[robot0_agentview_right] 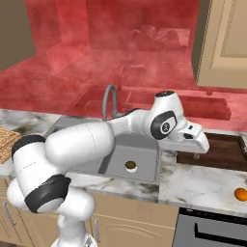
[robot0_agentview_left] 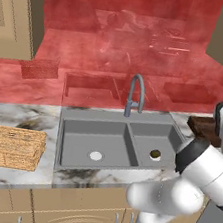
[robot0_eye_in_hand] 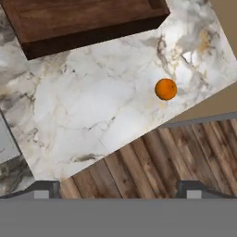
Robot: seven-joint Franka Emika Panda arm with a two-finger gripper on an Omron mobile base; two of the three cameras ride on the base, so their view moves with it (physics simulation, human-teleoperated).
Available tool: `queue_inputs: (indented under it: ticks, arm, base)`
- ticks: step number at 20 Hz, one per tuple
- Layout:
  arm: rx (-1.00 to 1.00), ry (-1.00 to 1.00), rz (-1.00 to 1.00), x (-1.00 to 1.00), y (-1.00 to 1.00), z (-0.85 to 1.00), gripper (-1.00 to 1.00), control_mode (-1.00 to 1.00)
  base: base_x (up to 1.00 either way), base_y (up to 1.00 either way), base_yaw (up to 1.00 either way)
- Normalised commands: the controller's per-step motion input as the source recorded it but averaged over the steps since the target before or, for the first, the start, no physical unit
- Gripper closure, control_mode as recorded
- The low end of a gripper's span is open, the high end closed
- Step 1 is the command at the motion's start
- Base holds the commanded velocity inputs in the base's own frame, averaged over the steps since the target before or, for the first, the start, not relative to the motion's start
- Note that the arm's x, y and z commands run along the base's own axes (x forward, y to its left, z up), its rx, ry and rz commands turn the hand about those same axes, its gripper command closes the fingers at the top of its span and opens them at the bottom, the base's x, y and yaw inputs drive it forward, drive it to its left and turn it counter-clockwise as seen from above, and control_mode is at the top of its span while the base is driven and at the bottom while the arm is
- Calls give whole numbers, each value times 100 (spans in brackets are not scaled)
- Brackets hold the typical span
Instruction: Pick up all produce items and place them in the sink. Turn on the sink faucet to wash them. Then turn the sink off and put them in the tray.
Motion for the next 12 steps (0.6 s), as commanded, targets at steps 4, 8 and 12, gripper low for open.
queue_inputs:
  ticks: [4,8,12]
  arm:
    - [3,0,-24,-1,-76,-81,-100,-100]
    - [1,0,-19,0,-81,-40,-100,-100]
    - [6,-4,-13,0,-82,-11,-100,-100]
  base:
    - [0,0,0]
    - [0,0,0]
    - [0,0,0]
